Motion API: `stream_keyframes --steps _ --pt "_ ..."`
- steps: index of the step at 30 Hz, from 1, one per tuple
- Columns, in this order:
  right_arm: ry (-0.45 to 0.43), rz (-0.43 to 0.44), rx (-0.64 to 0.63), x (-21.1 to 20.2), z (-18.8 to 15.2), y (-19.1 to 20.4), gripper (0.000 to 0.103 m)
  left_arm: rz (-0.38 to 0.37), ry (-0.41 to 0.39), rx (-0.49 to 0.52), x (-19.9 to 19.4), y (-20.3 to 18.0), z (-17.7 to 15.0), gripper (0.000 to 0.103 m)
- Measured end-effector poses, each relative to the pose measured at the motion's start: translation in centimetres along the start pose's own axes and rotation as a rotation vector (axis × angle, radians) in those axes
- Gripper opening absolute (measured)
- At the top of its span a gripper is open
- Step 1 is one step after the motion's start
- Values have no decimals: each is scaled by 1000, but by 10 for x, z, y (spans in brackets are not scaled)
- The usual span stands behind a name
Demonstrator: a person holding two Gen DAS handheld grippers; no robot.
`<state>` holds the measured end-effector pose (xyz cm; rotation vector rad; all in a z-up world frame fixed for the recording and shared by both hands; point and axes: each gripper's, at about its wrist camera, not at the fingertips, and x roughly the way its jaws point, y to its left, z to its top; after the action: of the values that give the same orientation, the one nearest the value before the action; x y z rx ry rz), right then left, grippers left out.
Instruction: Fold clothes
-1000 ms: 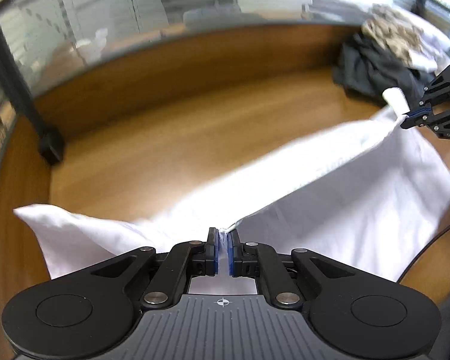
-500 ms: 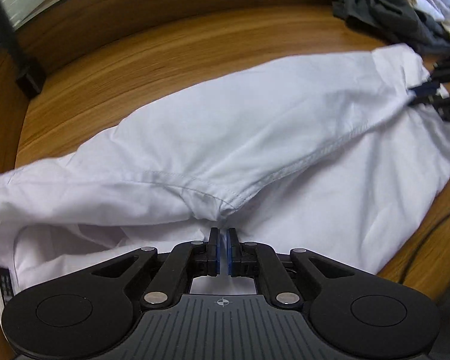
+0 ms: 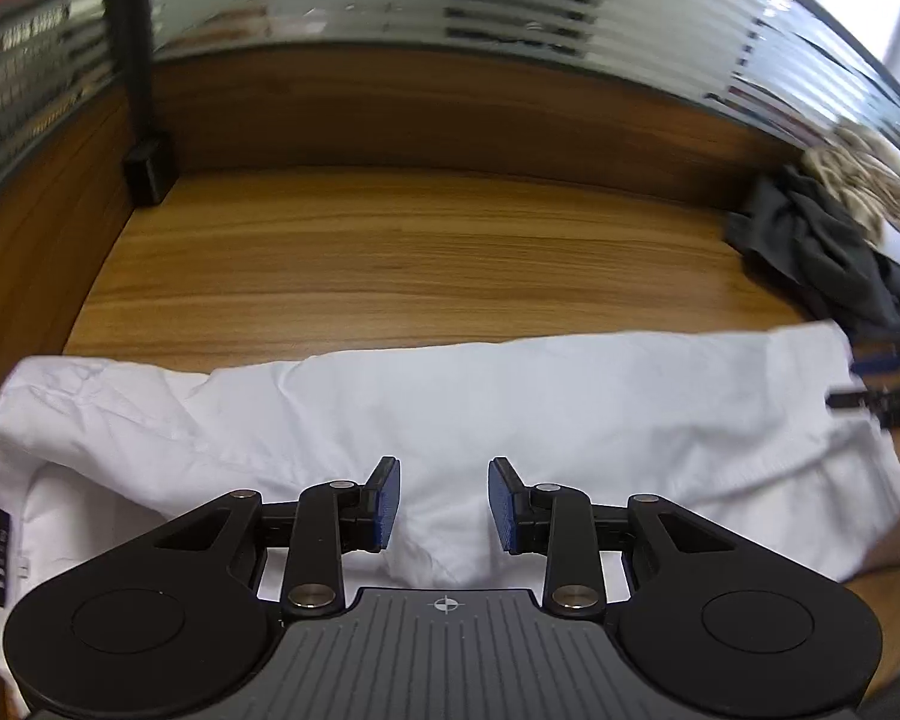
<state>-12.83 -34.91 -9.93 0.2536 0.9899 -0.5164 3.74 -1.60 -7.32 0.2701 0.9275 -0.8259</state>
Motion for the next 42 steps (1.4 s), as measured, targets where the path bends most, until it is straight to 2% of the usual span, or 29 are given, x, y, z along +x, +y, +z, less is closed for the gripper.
stream_keyframes --steps 5,7,10,13,15,18,20,23,25,27,30,31,37,42 --pt "80 -41 83 28 -25 -13 69 58 70 -100 24 21 -9 39" --pt "83 -48 122 31 -35 -19 73 75 87 -154 27 31 -16 41" --pt "92 -58 168 31 -43 -23 76 102 62 -208 16 37 -16 39" --pt "93 -71 158 24 -39 -15 76 95 -56 -199 -8 34 -6 43" --pt "77 -57 148 20 -31 -7 76 112 -137 -192 -19 33 4 48" --pt "51 -26 131 14 -16 6 77 214 -204 -239 -20 44 16 48" --pt "35 7 110 13 -5 21 79 284 -202 -343 -16 61 17 47" --pt "14 54 64 13 12 46 82 331 -157 -459 -6 88 8 44" --pt "4 89 38 13 24 60 82 347 -129 -490 1 99 -1 24" --pt "-1 130 10 15 36 76 83 357 -113 -514 7 107 -10 25" --pt "15 186 -63 22 50 102 83 351 -111 -572 10 125 -23 33" --pt "19 203 -92 26 55 111 83 349 -113 -572 11 128 -26 37" --pt "-8 300 -215 37 77 155 83 349 -120 -526 21 134 -33 40" --pt "27 300 -264 61 75 171 83 355 -122 -504 28 138 -32 42"
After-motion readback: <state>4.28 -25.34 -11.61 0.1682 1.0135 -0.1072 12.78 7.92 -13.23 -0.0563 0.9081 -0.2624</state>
